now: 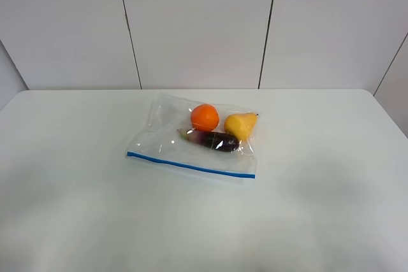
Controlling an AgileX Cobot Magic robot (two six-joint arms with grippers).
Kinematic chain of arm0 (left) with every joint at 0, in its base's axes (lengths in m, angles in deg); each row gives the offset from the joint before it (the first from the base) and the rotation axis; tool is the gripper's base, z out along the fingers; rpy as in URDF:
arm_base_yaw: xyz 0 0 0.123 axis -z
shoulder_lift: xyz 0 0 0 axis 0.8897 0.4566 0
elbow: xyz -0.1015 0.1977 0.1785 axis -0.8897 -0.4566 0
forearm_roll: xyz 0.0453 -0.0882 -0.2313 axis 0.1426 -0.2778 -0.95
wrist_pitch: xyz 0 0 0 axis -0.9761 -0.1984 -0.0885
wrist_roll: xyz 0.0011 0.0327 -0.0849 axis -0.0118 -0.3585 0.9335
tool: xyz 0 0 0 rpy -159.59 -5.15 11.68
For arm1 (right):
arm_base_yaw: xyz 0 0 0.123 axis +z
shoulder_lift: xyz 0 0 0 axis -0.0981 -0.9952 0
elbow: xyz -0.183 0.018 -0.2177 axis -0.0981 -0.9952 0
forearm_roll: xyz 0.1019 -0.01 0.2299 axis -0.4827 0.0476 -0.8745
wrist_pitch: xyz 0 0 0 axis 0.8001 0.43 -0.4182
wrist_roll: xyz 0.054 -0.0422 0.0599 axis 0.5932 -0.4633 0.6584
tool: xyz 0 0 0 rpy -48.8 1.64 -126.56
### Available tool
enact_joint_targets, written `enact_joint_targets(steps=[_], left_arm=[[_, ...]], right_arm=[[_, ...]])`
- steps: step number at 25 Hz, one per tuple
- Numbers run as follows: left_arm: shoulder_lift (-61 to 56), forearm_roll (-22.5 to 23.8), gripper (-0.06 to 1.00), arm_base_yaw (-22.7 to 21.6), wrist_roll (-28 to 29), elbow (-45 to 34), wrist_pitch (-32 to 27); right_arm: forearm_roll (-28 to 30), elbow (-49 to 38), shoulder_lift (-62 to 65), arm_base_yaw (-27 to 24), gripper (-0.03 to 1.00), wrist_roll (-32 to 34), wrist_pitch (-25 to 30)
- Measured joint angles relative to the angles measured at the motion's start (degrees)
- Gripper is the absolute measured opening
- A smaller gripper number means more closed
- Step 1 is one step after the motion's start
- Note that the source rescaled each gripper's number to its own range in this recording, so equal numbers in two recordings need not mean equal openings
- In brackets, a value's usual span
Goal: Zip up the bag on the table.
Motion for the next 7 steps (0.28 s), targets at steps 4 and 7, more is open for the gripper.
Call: enact_joint_targets(steps=[4, 7], left_arm=[[0.00, 0.00, 0.88, 0.00, 0.00, 0.00, 0.00], [0.00, 0.00, 0.88, 0.00, 0.00, 0.00, 0.00]], right_arm=[[0.00, 0.00, 0.00, 0.00, 1.00, 0.00, 0.00], [0.00, 0.00, 0.00, 0.00, 1.00, 0.00, 0.00]])
